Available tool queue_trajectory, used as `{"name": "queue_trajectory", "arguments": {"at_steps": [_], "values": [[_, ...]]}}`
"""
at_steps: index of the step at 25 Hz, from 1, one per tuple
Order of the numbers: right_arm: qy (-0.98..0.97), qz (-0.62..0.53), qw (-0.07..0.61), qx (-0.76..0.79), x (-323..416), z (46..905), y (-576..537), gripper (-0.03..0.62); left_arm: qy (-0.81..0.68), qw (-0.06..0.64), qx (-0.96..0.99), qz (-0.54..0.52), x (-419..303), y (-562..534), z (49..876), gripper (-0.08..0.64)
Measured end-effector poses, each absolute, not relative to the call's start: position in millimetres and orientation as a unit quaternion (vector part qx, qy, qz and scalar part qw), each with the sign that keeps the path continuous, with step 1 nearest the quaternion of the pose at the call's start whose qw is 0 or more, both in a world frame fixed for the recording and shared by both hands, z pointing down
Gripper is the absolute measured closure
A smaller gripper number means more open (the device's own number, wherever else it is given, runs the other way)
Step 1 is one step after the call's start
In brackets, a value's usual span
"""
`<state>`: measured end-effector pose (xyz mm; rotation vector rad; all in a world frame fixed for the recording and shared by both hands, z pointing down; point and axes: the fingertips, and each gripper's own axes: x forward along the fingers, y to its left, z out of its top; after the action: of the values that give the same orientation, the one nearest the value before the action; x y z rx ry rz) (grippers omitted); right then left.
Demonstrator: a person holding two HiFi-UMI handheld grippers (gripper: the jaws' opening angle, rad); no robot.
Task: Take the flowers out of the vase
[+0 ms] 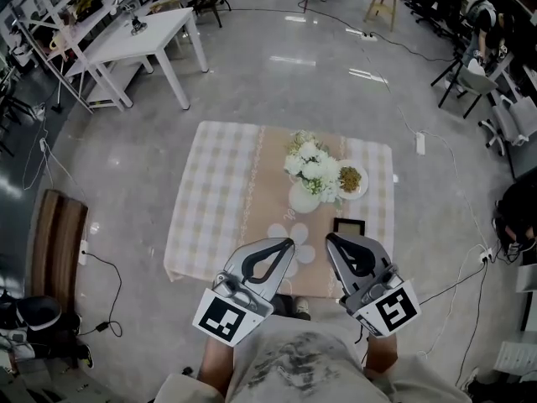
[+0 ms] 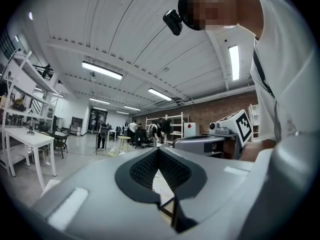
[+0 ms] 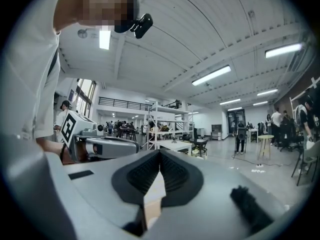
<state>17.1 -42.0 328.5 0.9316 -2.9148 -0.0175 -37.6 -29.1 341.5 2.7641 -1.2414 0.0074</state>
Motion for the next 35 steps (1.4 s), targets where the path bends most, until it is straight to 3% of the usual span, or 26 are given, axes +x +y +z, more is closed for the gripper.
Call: {"name": "queue_trajectory", "arguments": {"at_steps": [21, 35], "values": [[-0.928, -0.007, 0.073, 0.365, 7.5, 331.4, -73.7, 0.575, -0.362, 0.073, 0.929, 0.004, -56.1, -74.7, 379.2, 0.525], [-0.933, -0.001, 0.07, 0.354, 22.4, 335.1, -93.8, 0.575, -0.375, 0.077, 0.923, 0.027, -40.7, -94.2, 405.6, 0.442]]}}
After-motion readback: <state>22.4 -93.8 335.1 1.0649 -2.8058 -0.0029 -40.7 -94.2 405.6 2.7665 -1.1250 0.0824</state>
